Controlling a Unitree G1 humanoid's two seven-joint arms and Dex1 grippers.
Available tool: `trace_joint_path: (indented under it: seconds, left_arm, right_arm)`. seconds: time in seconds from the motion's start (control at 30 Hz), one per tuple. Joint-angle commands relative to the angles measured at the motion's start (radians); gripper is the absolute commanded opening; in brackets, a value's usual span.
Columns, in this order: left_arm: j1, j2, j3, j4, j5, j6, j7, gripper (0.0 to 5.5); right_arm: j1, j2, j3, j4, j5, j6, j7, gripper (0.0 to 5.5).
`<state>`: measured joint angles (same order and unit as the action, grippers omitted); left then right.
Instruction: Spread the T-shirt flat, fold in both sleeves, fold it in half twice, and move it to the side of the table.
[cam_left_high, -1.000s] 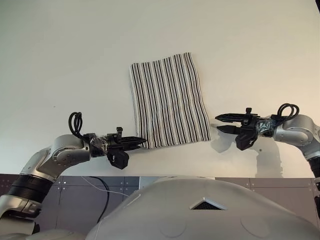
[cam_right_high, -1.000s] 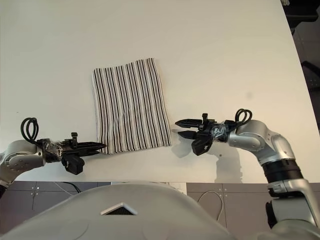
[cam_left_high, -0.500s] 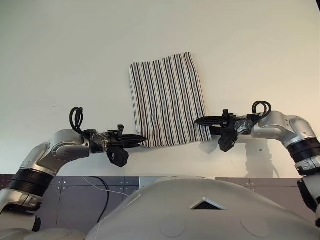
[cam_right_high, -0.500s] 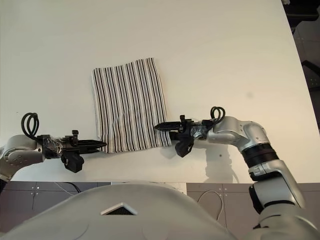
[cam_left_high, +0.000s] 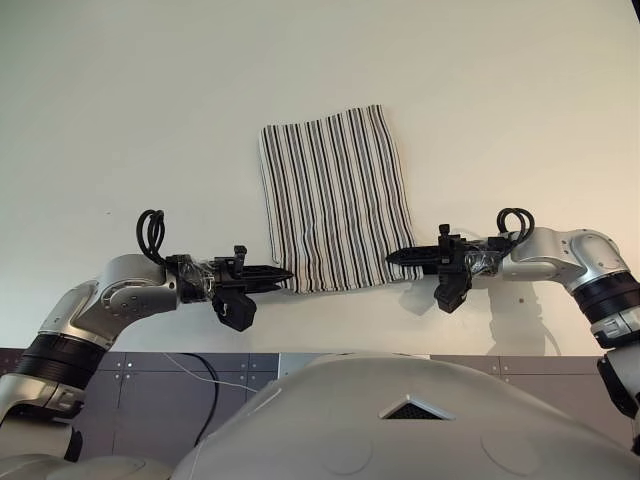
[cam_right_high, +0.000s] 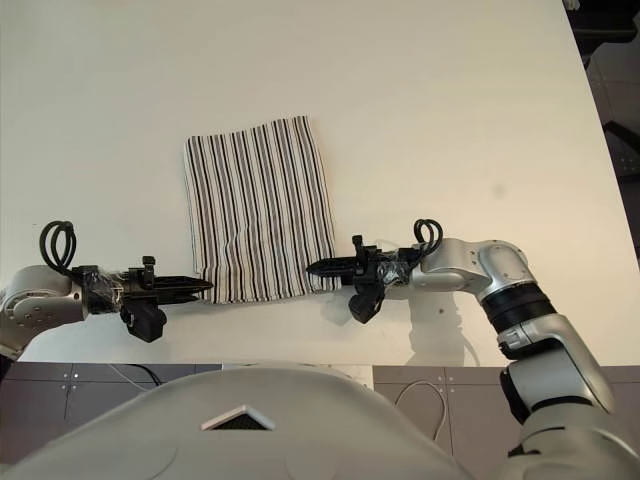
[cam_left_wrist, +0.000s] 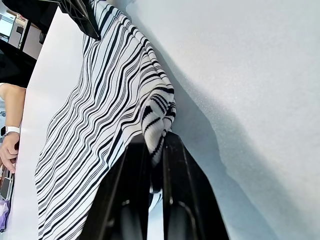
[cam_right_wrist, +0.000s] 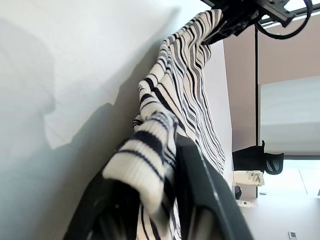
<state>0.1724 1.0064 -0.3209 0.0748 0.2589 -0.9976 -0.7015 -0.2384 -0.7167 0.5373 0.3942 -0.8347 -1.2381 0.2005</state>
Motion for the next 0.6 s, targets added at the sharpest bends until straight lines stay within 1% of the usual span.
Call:
trace_joint_path:
  seconds: [0.03, 0.1, 0.17, 0.33, 0.43, 0.5, 0.6]
  left_arm:
    - [-0.015, 0.003, -0.003, -0.009, -0.008, -0.015, -0.004, 0.12]
    - [-0.020, -0.003, -0.002, -0.012, -0.010, -0.015, -0.001, 0.12]
    - [-0.022, -0.012, 0.001, -0.036, -0.035, -0.001, 0.002, 0.12]
    - [0.043, 0.010, 0.035, -0.161, -0.118, 0.049, 0.011, 0.12]
    - [0.191, 0.076, 0.094, -0.332, -0.238, 0.133, 0.015, 0.12]
    - [0.308, 0.114, 0.151, -0.450, -0.309, 0.203, 0.018, 0.12]
    - [0.392, 0.133, 0.213, -0.560, -0.394, 0.312, 0.008, 0.12]
  right_arm:
    - [0.008, -0.028, 0.049, 0.048, 0.039, 0.050, 0.107, 0.41]
    - [0.017, -0.051, 0.065, 0.025, 0.112, 0.056, 0.157, 0.16]
    - [0.045, -0.095, 0.078, -0.028, 0.203, 0.066, 0.215, 0.10]
    - [0.195, -0.297, 0.049, -0.321, 0.514, 0.190, 0.345, 0.10]
    - [0.302, -0.433, -0.009, -0.555, 0.721, 0.325, 0.393, 0.10]
    - [0.371, -0.522, -0.060, -0.712, 0.888, 0.456, 0.414, 0.10]
    - [0.455, -0.627, -0.127, -0.880, 1.119, 0.643, 0.452, 0.10]
